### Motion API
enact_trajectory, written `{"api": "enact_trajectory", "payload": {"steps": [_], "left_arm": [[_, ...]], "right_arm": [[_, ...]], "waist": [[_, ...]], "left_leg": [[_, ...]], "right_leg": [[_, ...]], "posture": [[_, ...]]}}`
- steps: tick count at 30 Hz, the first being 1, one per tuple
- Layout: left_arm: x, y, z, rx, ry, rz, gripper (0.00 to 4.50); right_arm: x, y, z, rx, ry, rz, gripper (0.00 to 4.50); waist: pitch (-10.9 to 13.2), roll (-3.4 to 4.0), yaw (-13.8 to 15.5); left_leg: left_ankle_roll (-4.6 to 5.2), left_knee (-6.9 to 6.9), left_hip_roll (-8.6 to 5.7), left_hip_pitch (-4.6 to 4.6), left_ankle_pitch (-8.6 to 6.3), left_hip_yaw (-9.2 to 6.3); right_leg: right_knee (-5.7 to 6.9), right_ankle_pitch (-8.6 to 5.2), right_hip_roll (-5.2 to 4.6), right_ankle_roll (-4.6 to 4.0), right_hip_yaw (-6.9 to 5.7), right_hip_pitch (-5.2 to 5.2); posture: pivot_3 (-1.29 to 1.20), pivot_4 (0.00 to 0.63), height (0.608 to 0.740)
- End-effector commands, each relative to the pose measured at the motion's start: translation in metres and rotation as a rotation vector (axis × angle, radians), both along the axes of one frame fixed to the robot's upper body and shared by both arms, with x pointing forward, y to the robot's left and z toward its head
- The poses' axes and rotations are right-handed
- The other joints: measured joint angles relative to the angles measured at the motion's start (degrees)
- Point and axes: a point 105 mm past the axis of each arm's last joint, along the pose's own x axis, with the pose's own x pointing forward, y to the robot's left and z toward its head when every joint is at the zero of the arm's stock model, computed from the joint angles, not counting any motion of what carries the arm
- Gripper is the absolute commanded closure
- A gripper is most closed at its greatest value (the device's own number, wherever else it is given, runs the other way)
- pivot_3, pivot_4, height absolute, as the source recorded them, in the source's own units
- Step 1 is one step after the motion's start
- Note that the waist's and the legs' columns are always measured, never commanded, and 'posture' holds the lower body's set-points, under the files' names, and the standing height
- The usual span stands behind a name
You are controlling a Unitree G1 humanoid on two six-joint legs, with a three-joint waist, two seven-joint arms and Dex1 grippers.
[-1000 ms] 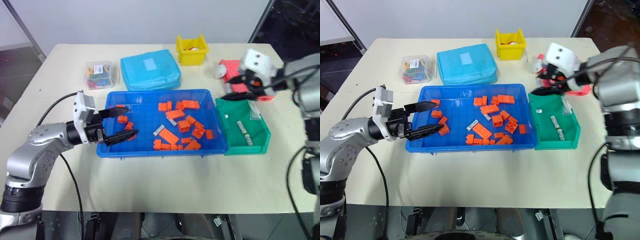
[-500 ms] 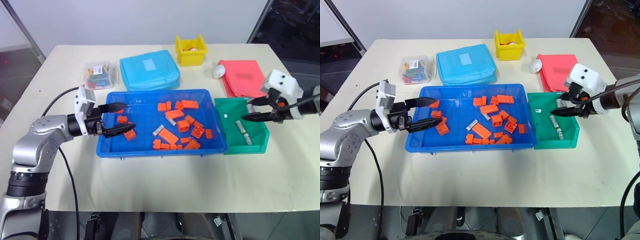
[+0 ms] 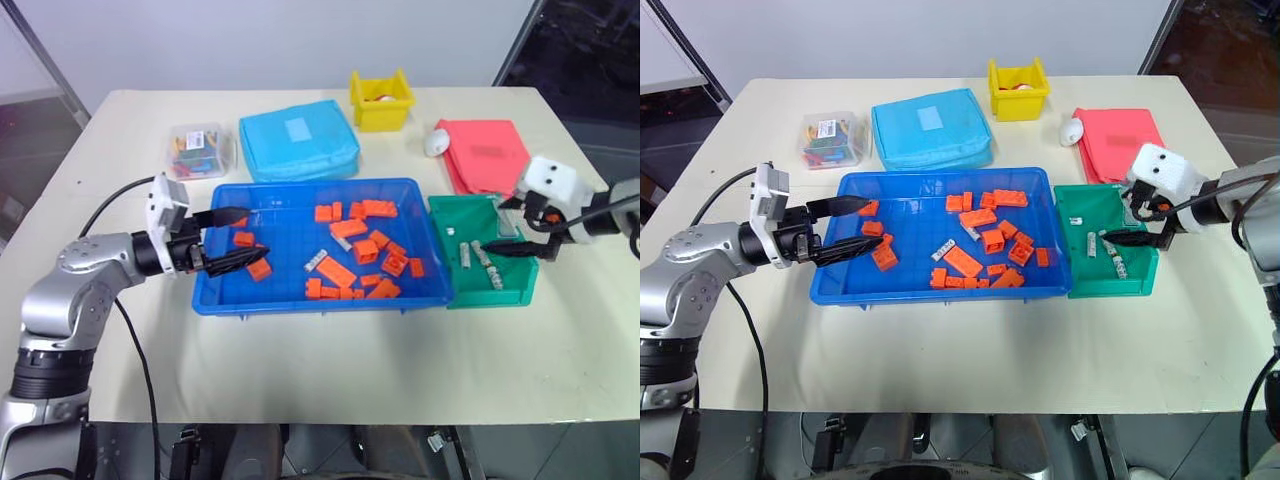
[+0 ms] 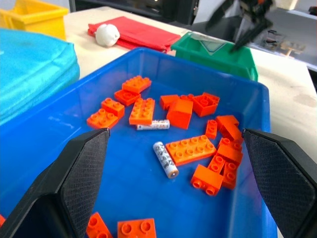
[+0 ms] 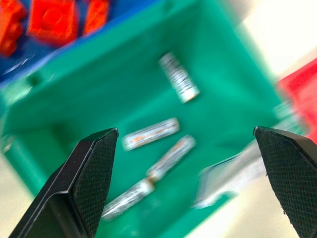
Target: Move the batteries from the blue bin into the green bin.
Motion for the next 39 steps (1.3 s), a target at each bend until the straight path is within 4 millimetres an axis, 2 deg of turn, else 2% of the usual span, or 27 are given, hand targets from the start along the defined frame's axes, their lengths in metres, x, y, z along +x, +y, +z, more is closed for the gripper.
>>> {"api": "enact_trajectory", "payload": {"steps": [1,3,6,10,17,22,30,39], "left_arm": [[-0.003,0.002,0.014,-0.001,-0.057,0.006,0.0],[-0.003,0.002,0.013,0.003,-0.055,0.006,0.0],[-0.004,0.002,0.01,0.024,-0.052,-0.002,0.0],[-0.006,0.002,0.008,0.059,-0.06,-0.004,0.0],[-0.014,0.005,0.01,0.057,-0.059,0.018,0.0],[-0.019,0.007,0.01,0.046,-0.057,0.049,0.0],[-0.026,0.011,0.01,0.035,-0.051,0.085,0.0],[-0.027,0.011,0.014,0.016,-0.058,0.107,0.0]], "right_arm": [[0.01,0.042,0.037,0.061,-0.121,0.134,0.01],[0.012,0.07,0.044,0.118,-0.126,0.209,0.01],[0.012,0.114,0.038,0.182,-0.099,0.329,0.01],[0.014,0.16,0.004,0.208,-0.037,0.443,0.01],[0.016,0.213,-0.036,0.199,0.008,0.576,0.01],[0.019,0.228,-0.054,0.174,0.034,0.622,0.01],[0.03,0.239,-0.074,0.156,0.045,0.628,0.01],[0.033,0.237,-0.102,0.08,0.071,0.654,0.01]], "waist": [[0.0,0.0,-0.12],[0.0,-0.01,-0.18],[-0.02,-0.04,0.12],[-0.03,-0.06,0.4],[-0.03,-0.09,0.19],[-0.04,-0.09,0.14],[-0.04,-0.1,0.14],[-0.06,-0.13,0.11]], "left_leg": [[0.0,0.0,0.01,0.0,0.0,0.01],[0.0,0.0,0.03,0.01,0.0,-0.01],[0.0,-0.02,0.03,0.0,0.0,-0.06],[0.0,0.0,-0.01,-0.06,0.0,-0.11],[0.0,0.02,-0.05,-0.11,0.0,-0.15],[-0.01,0.02,-0.04,-0.1,0.0,-0.18],[-0.01,0.04,-0.04,-0.08,0.0,-0.19],[-0.01,0.03,-0.05,-0.06,0.01,-0.18]], "right_leg": [[0.0,0.0,0.0,0.0,0.0,-0.01],[0.0,0.0,0.03,0.0,0.0,0.0],[0.0,0.0,0.04,0.0,-0.02,0.0],[0.01,0.0,0.0,0.0,-0.04,0.01],[0.05,0.0,-0.03,0.0,-0.04,-0.02],[0.13,0.0,-0.01,0.0,-0.05,-0.07],[0.15,0.01,-0.01,-0.01,-0.05,-0.06],[0.17,0.01,-0.01,-0.01,-0.05,-0.06]], "posture": [[0.0,0.15,0.74],[0.0,0.15,0.74],[0.0,0.15,0.74],[0.0,0.15,0.74],[0.0,0.15,0.74],[0.0,0.15,0.74],[0.0,0.15,0.74],[0.0,0.15,0.74]]}}
